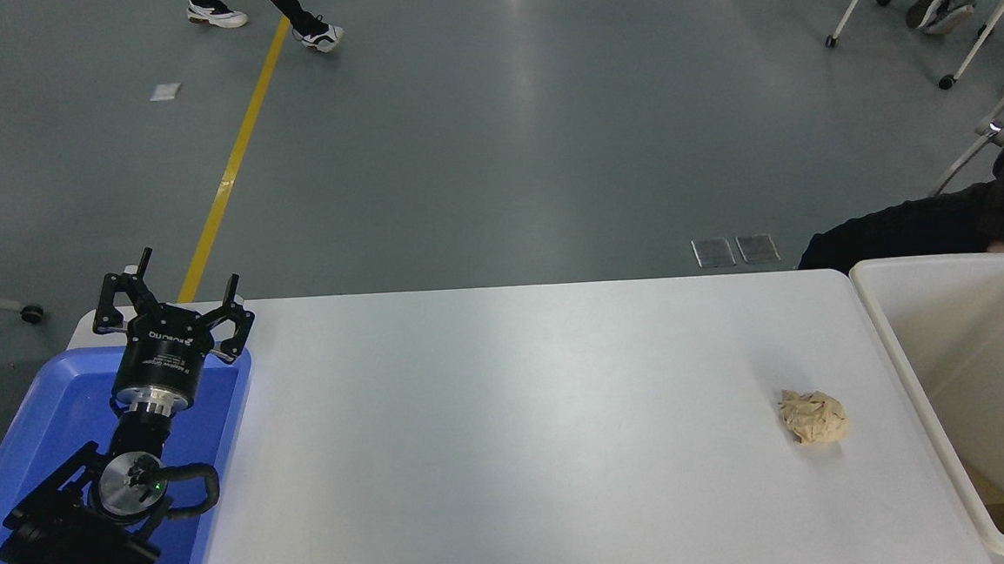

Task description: Pick up foil plate and place in dustbin

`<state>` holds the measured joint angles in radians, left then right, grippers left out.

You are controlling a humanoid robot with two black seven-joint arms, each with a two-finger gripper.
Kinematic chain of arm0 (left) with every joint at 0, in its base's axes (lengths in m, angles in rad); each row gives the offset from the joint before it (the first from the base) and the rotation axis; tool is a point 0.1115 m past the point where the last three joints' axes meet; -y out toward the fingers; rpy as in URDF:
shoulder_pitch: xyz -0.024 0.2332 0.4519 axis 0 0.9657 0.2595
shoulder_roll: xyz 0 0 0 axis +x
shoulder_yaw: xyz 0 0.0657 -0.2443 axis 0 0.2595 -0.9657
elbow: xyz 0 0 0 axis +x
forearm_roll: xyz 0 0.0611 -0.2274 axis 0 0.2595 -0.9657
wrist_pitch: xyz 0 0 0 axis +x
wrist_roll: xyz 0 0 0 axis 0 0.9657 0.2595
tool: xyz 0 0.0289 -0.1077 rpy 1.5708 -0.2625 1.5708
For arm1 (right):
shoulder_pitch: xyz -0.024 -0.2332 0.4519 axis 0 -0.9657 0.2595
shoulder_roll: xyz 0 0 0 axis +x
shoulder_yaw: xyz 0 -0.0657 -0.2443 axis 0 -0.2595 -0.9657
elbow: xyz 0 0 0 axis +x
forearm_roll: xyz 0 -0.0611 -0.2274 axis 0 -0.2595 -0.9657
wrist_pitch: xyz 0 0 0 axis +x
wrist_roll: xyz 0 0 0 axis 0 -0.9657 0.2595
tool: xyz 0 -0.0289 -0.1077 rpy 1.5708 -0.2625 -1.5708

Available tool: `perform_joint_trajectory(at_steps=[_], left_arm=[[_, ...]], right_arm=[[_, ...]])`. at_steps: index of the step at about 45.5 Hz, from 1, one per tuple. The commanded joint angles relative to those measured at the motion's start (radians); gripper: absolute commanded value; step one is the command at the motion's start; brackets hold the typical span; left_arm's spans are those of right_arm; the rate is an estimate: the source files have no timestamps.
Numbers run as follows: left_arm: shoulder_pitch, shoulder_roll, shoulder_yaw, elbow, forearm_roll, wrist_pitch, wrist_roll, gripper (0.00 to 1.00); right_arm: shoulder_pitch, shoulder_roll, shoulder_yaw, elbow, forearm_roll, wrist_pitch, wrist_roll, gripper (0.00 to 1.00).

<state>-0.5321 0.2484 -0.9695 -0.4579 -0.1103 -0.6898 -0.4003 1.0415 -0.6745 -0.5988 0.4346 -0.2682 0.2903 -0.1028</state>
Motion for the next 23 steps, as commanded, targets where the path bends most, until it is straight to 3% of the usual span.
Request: perform_joint_trajectory(at_steps=[1, 15, 23], left_arm=[[0.000, 0.000, 0.002, -0.001, 0.000, -0.002, 0.001, 1.00], [0.000, 0.000, 0.002, -0.001, 0.000, -0.002, 0.000, 1.00], [0.001, 0.000, 0.000, 0.001, 0.000, 0.000, 0.000, 1.00]], right_arm=[[0.409, -0.063, -0.248, 0.395, -0.045, 0.046, 0.000, 1.00], [0.926, 0.030, -0.441, 0.817, -0.049, 0.265, 0.000, 1.00], [1.095, 0.183, -0.450, 0.937, 0.046, 0.418, -0.005, 1.00]])
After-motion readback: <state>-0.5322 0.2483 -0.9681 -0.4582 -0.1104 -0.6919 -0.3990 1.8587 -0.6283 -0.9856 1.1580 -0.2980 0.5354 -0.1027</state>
